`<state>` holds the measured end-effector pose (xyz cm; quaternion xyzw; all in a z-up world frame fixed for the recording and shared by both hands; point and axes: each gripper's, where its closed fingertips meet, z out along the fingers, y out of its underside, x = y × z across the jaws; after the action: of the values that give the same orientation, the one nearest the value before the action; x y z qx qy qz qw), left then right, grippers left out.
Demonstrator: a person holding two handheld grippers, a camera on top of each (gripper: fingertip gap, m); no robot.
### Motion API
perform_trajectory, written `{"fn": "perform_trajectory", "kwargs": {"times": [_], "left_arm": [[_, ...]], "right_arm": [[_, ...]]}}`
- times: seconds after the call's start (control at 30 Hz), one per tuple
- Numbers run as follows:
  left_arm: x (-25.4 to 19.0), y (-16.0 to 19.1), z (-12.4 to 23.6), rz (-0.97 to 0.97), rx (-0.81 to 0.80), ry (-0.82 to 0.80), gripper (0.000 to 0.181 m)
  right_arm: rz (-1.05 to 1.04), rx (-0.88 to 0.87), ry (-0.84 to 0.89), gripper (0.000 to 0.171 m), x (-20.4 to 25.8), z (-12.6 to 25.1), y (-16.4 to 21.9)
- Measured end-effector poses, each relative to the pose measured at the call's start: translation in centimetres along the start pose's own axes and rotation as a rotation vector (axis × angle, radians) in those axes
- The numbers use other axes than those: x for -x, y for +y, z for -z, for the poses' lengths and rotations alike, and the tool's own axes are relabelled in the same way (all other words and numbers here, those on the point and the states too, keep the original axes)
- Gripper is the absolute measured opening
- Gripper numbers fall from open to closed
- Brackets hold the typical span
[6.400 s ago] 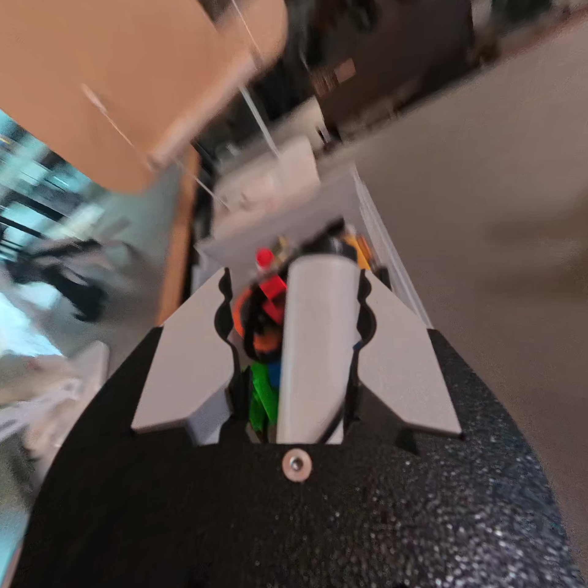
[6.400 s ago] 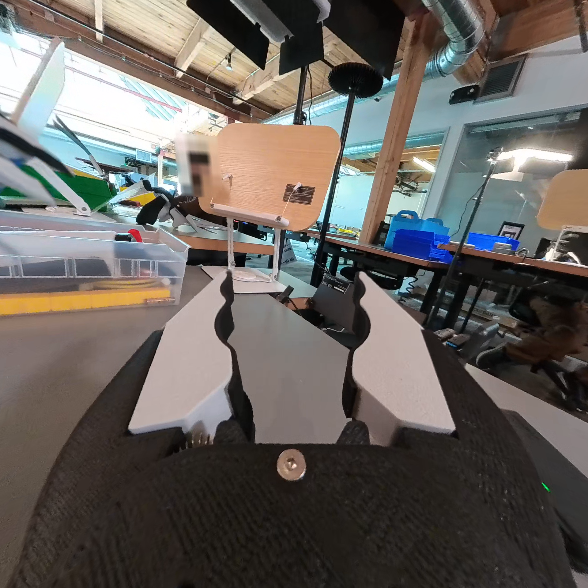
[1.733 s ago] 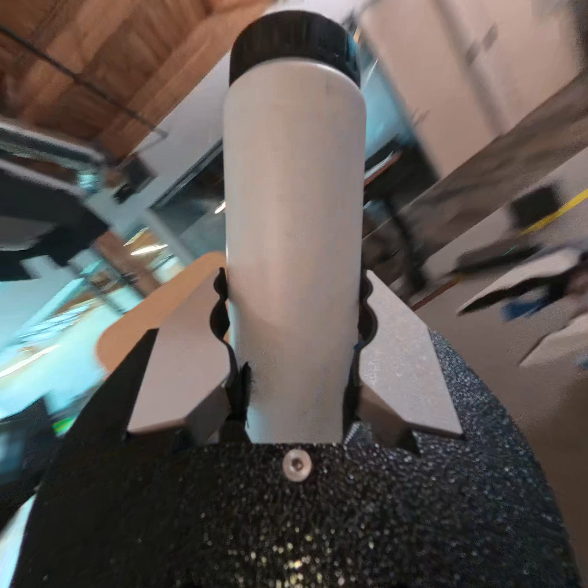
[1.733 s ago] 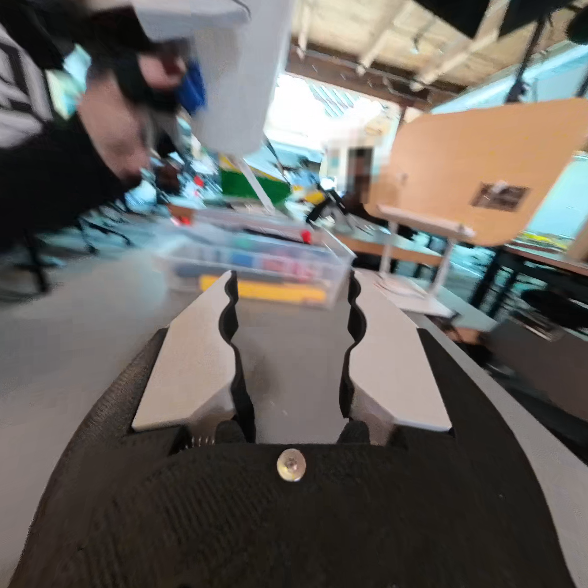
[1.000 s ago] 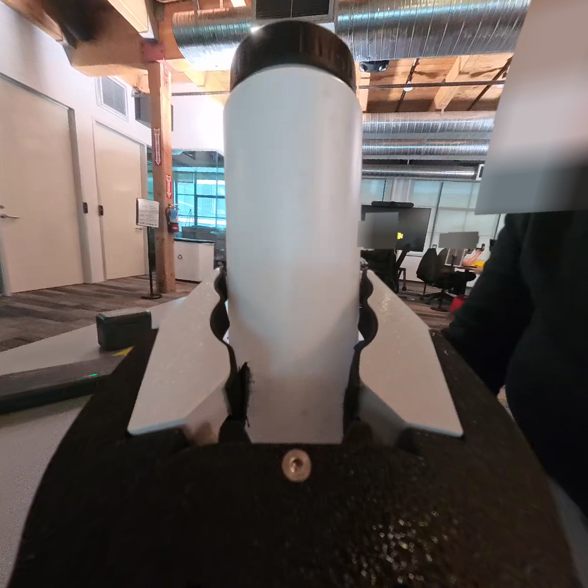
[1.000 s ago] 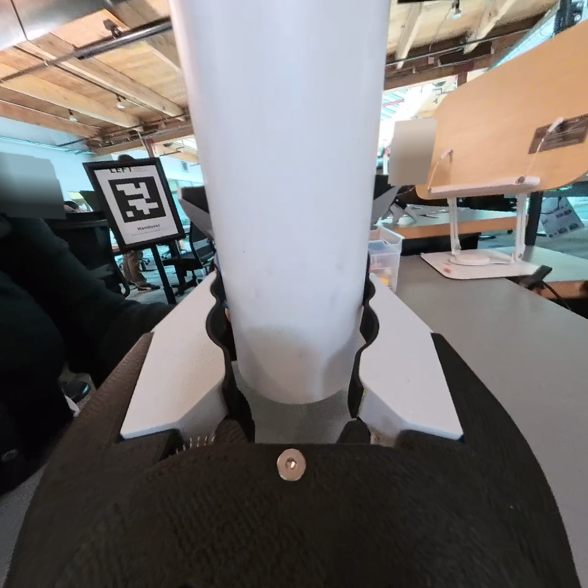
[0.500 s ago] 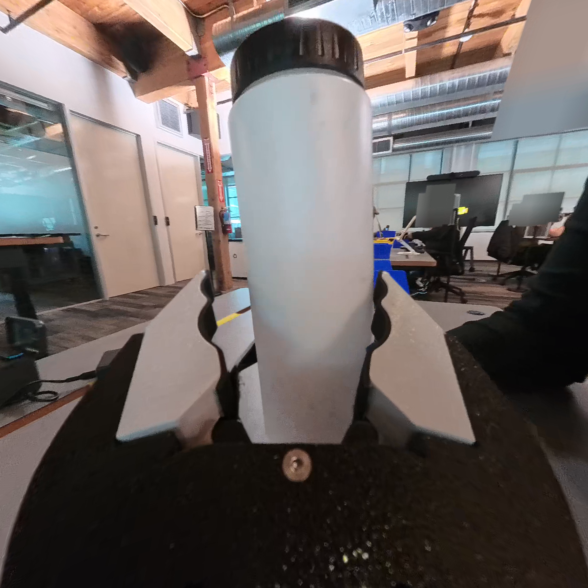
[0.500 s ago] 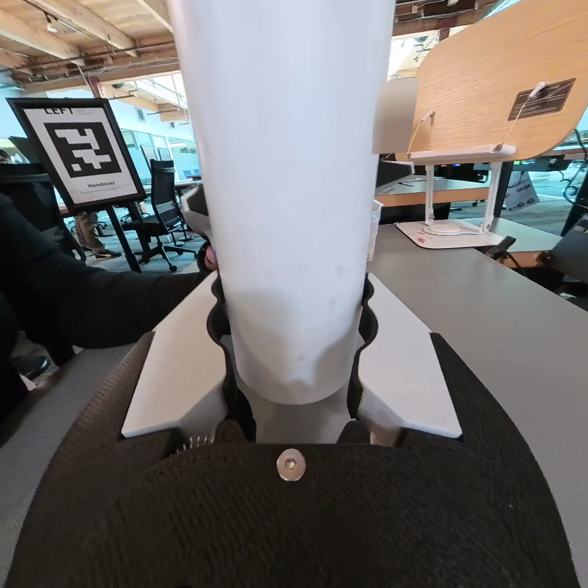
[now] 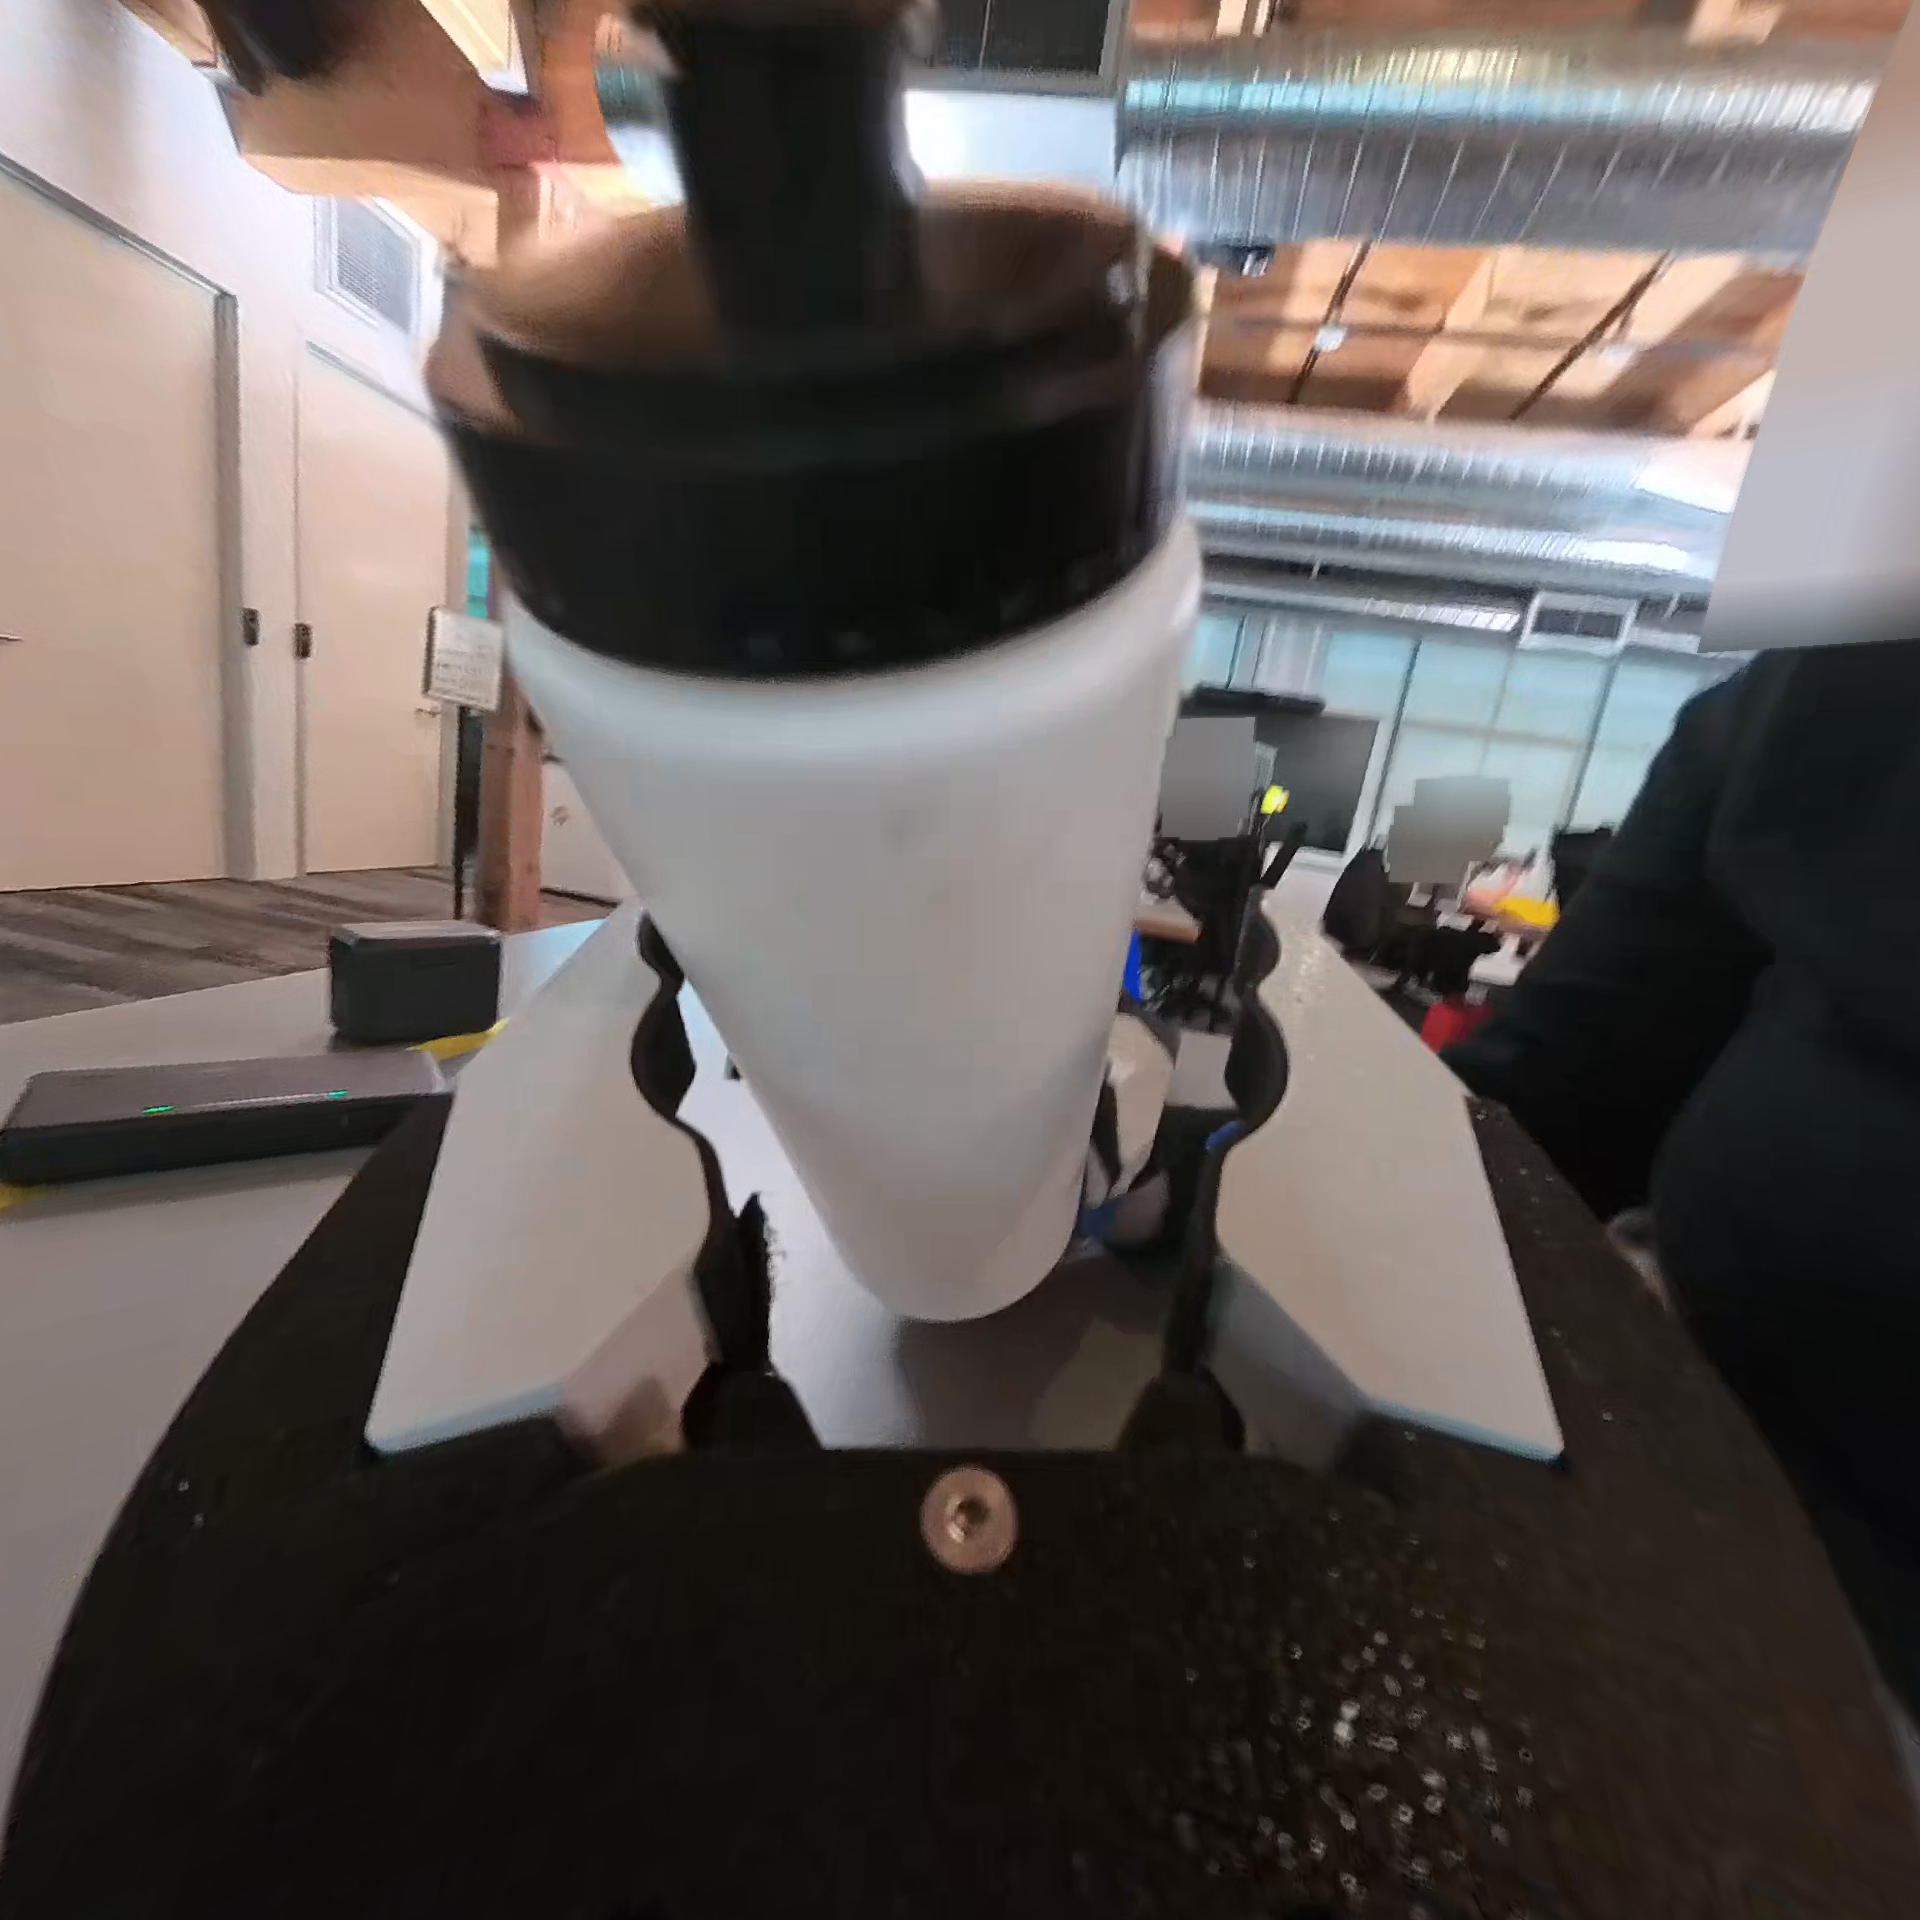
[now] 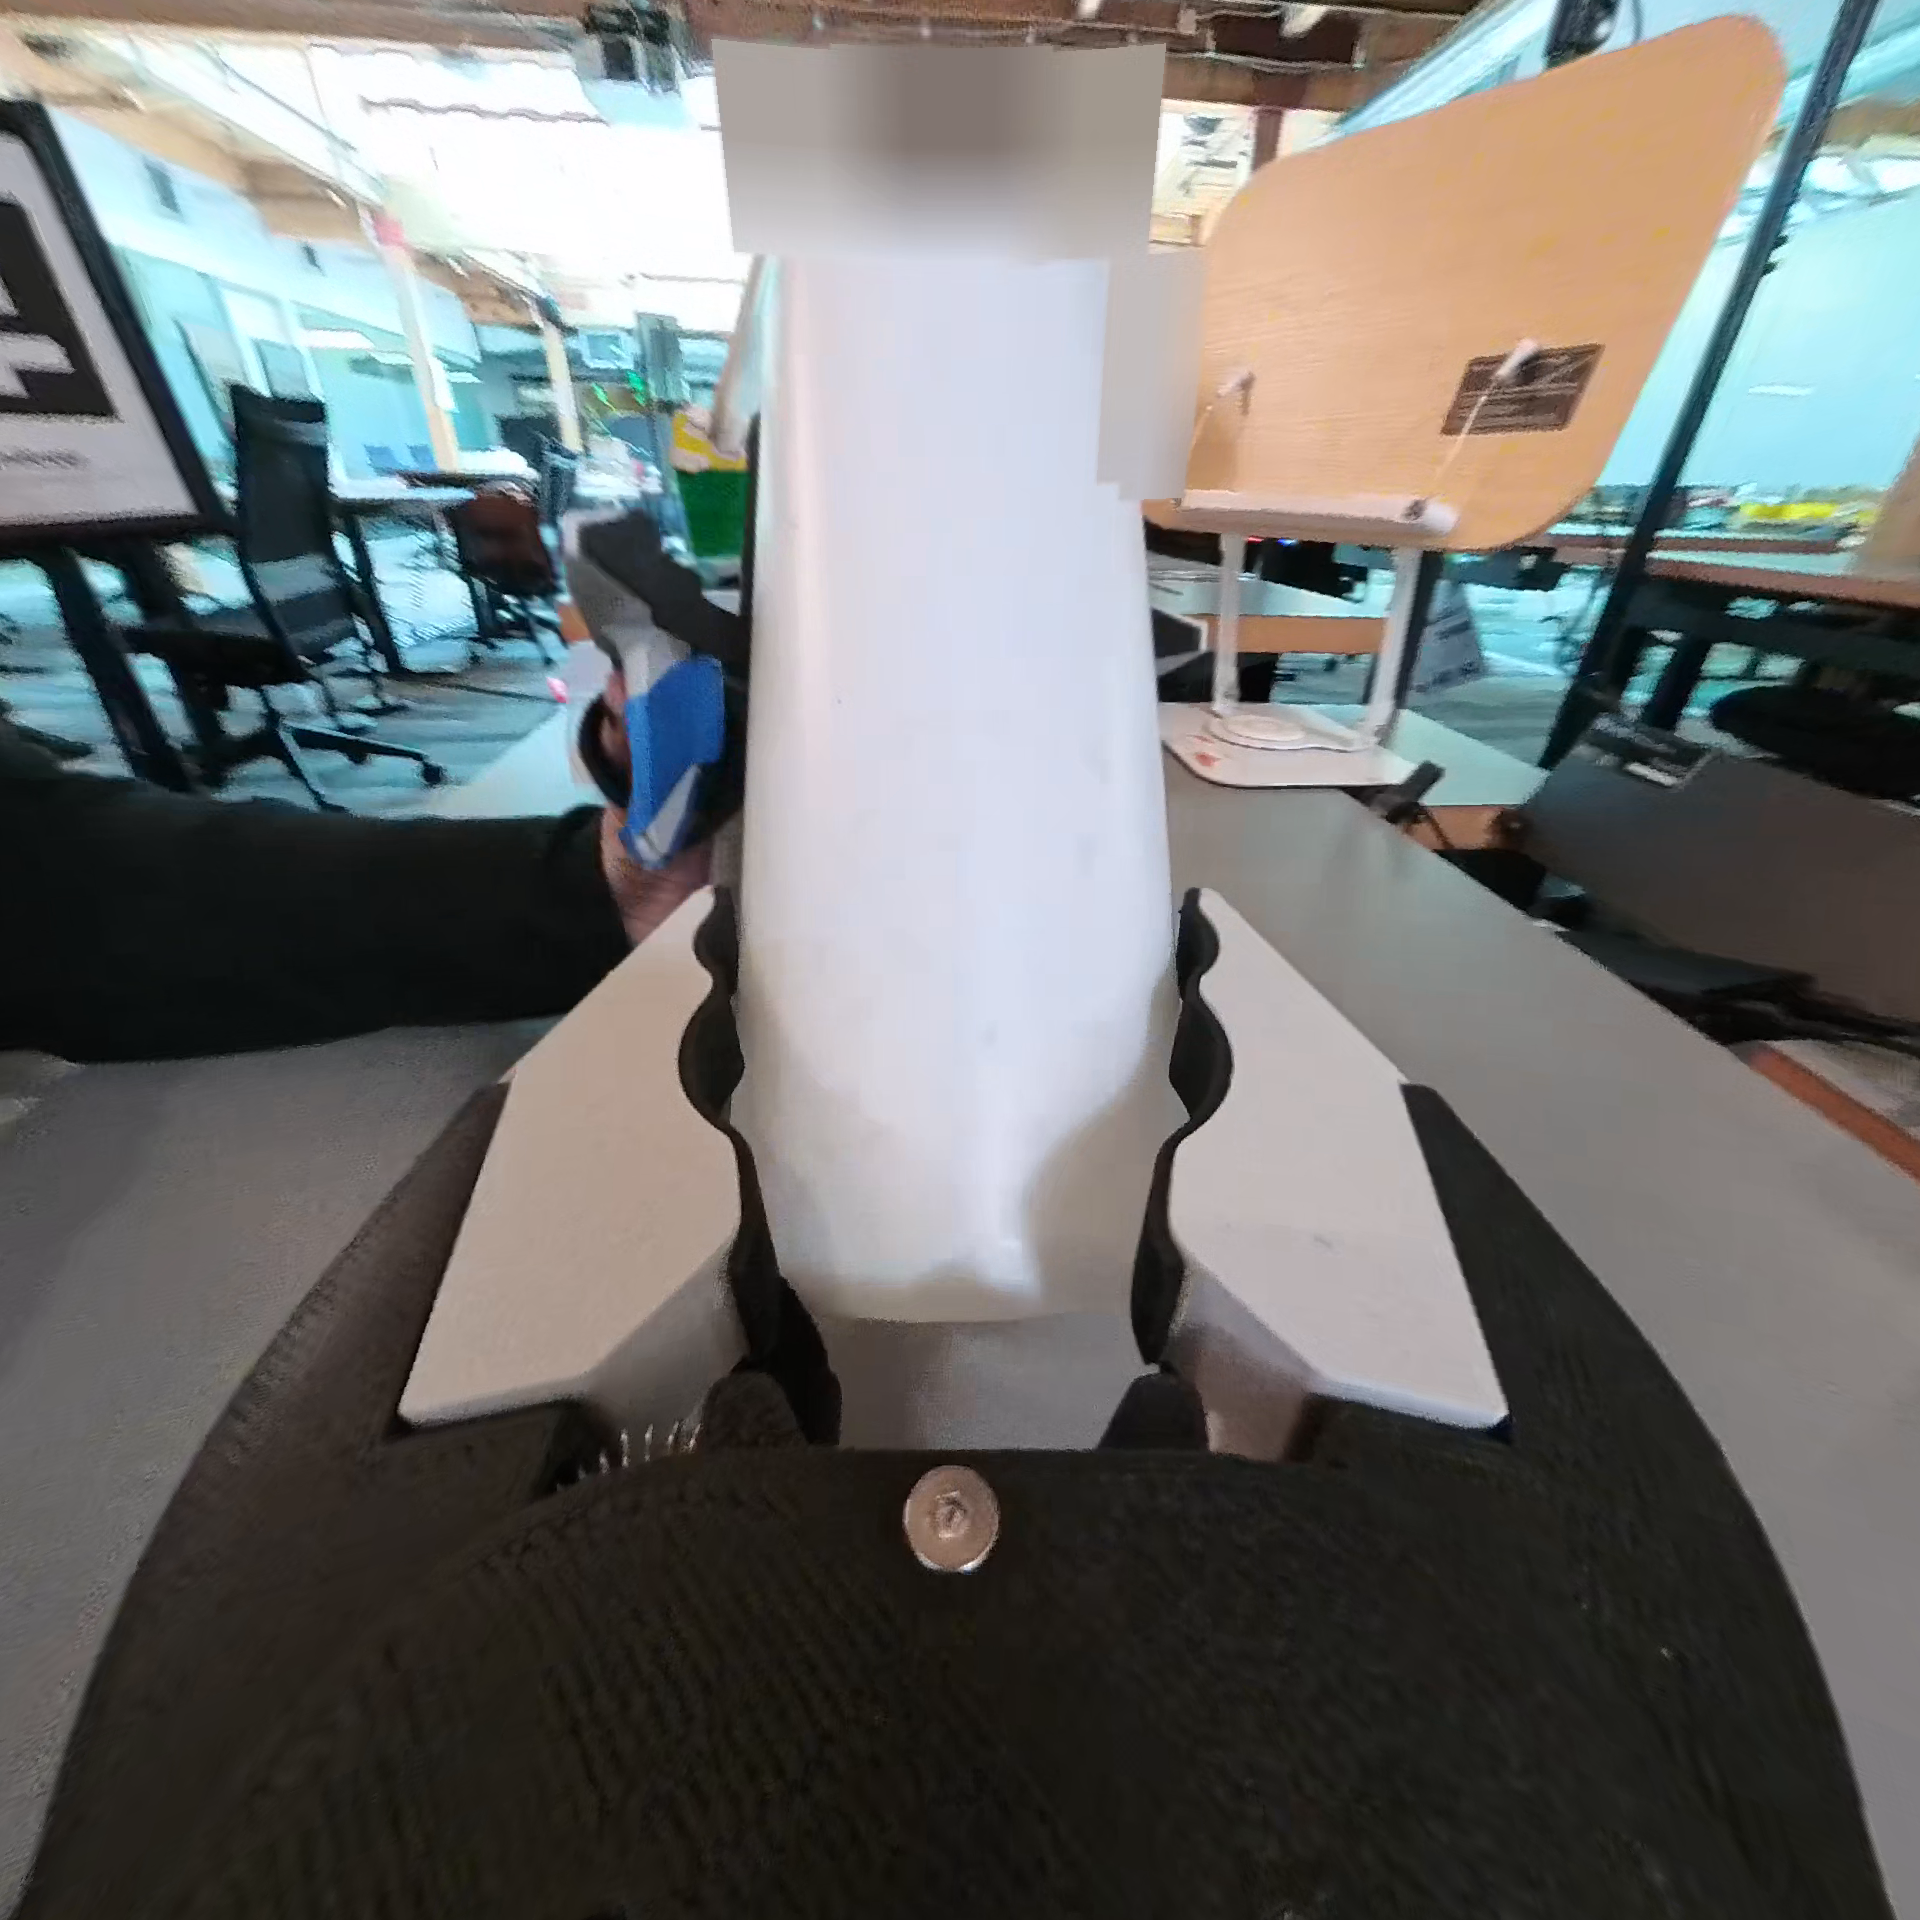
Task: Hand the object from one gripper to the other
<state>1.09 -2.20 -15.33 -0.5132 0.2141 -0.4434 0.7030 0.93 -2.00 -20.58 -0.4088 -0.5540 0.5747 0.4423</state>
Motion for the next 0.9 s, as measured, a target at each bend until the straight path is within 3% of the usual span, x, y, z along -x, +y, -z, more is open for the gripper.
{"fn": "perform_trajectory", "kwargs": {"times": [0.1, 0.33, 0.4, 0.67, 0.77, 0.9], "left_arm": [[-0.1, -0.9, 0.0, 0.046, -0.065, 0.007, 0.105], [0.9, -1.6, 0.2, 0.198, -0.236, -0.010, 0.112], [1.0, -2.0, 0.7, 0.237, -0.300, 0.002, 0.107], [2.1, -1.6, 1.4, 0.365, -0.338, 0.006, 0.105], [2.4, -2.3, 1.8, 0.400, -0.385, 0.009, 0.104], [2.9, -3.3, 2.4, 0.418, -0.450, 0.025, 0.103]], "right_arm": [[0.146, 0.043, 0.107, 0.084, -0.2, 0.4, 0.2], [0.908, 0.301, 0.563, 0.084, -1.8, 1.1, 0.4], [1.011, 0.318, 0.621, 0.085, -1.8, 1.0, 0.0], [0.913, 0.273, 0.513, 0.084, -0.9, 0.4, 0.8], [0.653, 0.168, 0.336, 0.081, 0.8, -0.2, 1.0], [0.256, 0.062, 0.194, 0.095, 0.8, -0.3, 0.5]]}}
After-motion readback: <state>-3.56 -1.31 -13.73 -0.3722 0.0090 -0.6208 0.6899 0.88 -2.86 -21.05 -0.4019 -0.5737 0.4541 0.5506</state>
